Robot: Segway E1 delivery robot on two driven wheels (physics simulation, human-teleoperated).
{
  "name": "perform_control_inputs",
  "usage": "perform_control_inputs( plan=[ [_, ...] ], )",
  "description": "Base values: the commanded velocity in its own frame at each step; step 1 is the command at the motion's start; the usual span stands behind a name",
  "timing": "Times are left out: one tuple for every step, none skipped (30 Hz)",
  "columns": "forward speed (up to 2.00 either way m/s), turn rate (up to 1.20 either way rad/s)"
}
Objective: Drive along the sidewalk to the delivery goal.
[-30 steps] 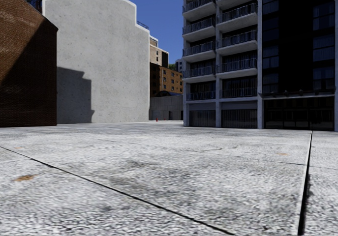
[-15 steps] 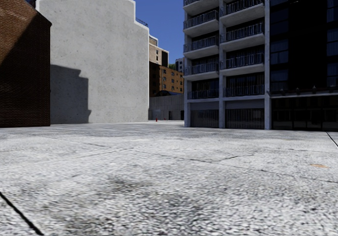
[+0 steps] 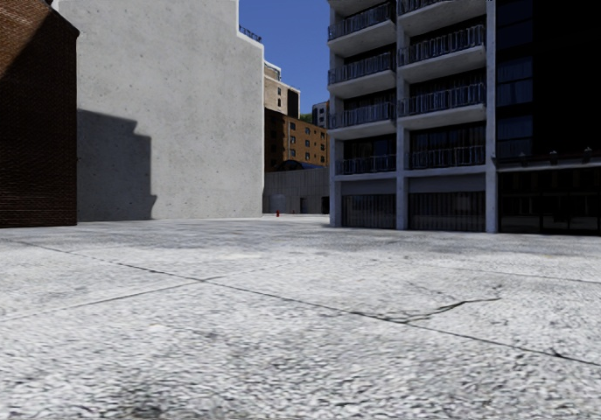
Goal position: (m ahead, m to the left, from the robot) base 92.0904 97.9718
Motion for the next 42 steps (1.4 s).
perform_control_inputs(
  plan=[
    [2.0, 0.0],
    [2.0, 0.0],
    [2.0, 0.0],
    [2.0, 0.0],
    [2.0, 0.0],
    [2.0, 0.0],
    [2.0, 0.0],
    [2.0, 0.0],
    [2.0, 0.0],
    [2.0, 0.0],
    [2.0, 0.0],
    [2.0, 0.0],
    [2.0, 0.0],
    [2.0, 0.0],
    [2.0, 0.0],
    [2.0, 0.0],
    [2.0, 0.0],
    [2.0, 0.0],
    [2.0, 0.0],
    [2.0, 0.0],
    [2.0, 0.0],
    [2.0, 0.0],
    [2.0, 0.0],
    [2.0, 0.0],
    [2.0, 0.0],
    [2.0, 0.0],
    [2.0, 0.0],
    [2.0, 0.0],
    [2.0, 0.0],
    [2.0, 0.0],
    [2.0, 0.0],
    [2.0, 0.0],
    [2.0, 0.0],
    [2.0, 0.0],
    [2.0, 0.0],
    [2.0, 0.0],
    [2.0, 0.0],
    [2.0, 0.0],
    [2.0, 0.0],
    [2.0, 0.0],
    [2.0, 0.0],
    [2.0, 0.0]
  ],
)
